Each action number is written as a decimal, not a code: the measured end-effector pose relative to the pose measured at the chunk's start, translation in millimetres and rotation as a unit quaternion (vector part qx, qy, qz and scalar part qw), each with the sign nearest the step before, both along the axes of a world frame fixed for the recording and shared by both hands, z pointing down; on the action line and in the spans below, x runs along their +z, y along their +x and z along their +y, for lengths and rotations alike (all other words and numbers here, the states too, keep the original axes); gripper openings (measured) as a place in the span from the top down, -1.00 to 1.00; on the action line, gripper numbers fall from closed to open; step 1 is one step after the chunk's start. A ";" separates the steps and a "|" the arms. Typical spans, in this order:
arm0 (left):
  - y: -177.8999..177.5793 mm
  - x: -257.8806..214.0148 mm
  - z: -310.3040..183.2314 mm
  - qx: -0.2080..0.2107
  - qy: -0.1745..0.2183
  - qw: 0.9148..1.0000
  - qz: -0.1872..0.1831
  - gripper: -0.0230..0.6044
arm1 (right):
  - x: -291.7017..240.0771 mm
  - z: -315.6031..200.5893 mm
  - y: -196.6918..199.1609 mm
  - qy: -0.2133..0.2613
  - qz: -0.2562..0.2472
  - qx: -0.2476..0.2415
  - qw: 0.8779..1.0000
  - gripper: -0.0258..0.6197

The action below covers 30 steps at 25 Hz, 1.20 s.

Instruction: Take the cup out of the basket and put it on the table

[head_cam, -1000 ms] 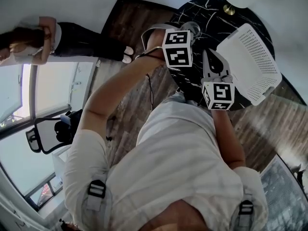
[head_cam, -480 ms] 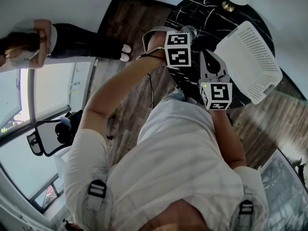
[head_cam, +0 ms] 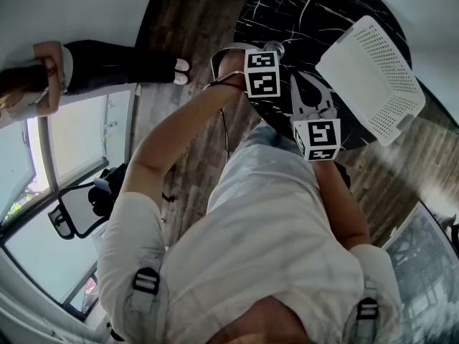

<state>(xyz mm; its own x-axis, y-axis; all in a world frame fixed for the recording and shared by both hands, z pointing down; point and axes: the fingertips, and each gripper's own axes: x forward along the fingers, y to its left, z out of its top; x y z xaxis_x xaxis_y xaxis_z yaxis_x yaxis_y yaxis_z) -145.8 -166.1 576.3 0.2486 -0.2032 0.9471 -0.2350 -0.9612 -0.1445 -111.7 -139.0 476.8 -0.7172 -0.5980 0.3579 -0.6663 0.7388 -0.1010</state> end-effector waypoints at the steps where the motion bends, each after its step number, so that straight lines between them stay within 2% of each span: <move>1: 0.1 6.2 0.7 0.002 -0.004 1.000 0.000 0.85 | 3.3 0.5 -0.2 -0.004 0.002 0.000 1.000 0.89; 10: 3.7 59.5 6.7 0.020 -0.035 0.999 -0.006 0.85 | 31.8 8.0 7.2 -0.037 0.016 0.015 0.999 0.89; 18: 12.4 94.5 13.6 0.047 -0.043 0.998 -0.021 0.85 | 48.4 18.0 19.4 -0.063 0.027 0.029 0.997 0.89; 30: 20.8 110.7 14.9 0.063 -0.044 0.997 -0.030 0.85 | 58.6 21.8 35.7 -0.071 0.042 0.043 0.996 0.89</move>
